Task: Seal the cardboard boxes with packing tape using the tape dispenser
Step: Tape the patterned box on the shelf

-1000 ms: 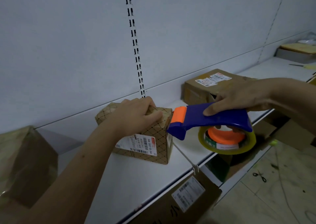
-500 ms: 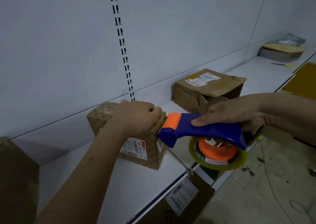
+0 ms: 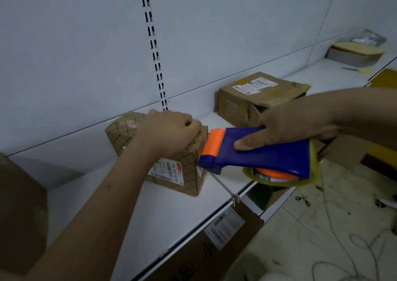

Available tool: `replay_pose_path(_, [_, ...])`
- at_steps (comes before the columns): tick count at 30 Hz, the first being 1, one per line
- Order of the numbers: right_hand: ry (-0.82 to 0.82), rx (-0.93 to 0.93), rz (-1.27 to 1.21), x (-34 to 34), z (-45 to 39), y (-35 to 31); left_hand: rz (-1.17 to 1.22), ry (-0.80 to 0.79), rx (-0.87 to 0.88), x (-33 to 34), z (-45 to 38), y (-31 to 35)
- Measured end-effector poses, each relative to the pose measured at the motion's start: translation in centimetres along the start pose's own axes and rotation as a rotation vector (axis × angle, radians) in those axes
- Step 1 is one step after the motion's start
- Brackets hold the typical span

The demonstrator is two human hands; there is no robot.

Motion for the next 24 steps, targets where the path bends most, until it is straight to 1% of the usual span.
replay_pose_path(1, [-0.005, 0.027, 0.132, 0.4, -0.2, -0.2, 0.004, -0.002, -0.010, -0.1, -0.1, 0.0])
replay_pose_path(3, [0.041, 0.087, 0.496, 1.7, -1.0, 0.2, 0.034, -0.001, -0.023, -0.1, 0.0, -0.1])
replay_pose_path(4, [0.035, 0.122, 0.576, 2.3, -1.3, 1.1, 0.037, 0.002, -0.016, -0.1, 0.0, -0.1])
replay_pose_path(5, [0.020, 0.162, 0.500, 2.4, -1.1, 2.1, 0.031, 0.012, -0.002, -0.1, -0.1, 0.1])
replay_pose_path(6, [0.025, 0.198, 0.351, 1.6, -0.7, 3.1, 0.024, 0.030, 0.003, -0.2, -0.2, 0.0])
replay_pose_path(8, [0.097, 0.225, 0.129, -0.8, 0.6, 4.8, 0.020, 0.040, -0.025, -0.4, -0.2, -0.3])
replay_pose_path(10, [0.178, 0.245, -0.021, -2.2, 1.7, 6.4, 0.026, 0.006, -0.043, -0.3, -0.3, -0.2])
replay_pose_path(12, [0.189, 0.205, -0.147, -1.4, 2.2, 7.1, 0.049, -0.036, -0.038, -0.3, -0.1, 0.2])
replay_pose_path(14, [0.194, 0.177, -0.211, 0.0, 2.1, 7.7, 0.074, -0.116, -0.029, -0.2, 0.1, 0.3])
replay_pose_path(16, [0.250, 0.162, -0.282, 1.1, 1.7, 8.2, 0.066, -0.249, -0.043, -0.1, 0.4, 0.2])
replay_pose_path(18, [0.313, 0.134, -0.404, 2.4, 1.5, 8.0, 0.025, -0.374, -0.091, 0.1, 0.5, 0.0])
replay_pose_path(20, [0.371, 0.083, -0.537, 3.8, 1.2, 7.8, -0.028, -0.428, -0.127, 0.7, 0.5, 0.5])
replay_pose_path(22, [0.429, 0.036, -0.673, 5.3, 0.8, 7.6, -0.058, -0.395, -0.117, 1.4, 0.3, 1.5])
replay_pose_path(24, [0.466, -0.057, -0.874, 6.7, 0.0, 6.9, -0.044, -0.312, -0.106, 1.6, 0.2, 2.1])
Point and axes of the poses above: each hand's wrist, its own z-axis away from the middle knuckle, its own x-axis out of the palm, y = z × x, the point moved 8 cm from there along -z, towards the middle knuckle, and after that the axes turned 15 degrees about z, right-handed, at the moved point
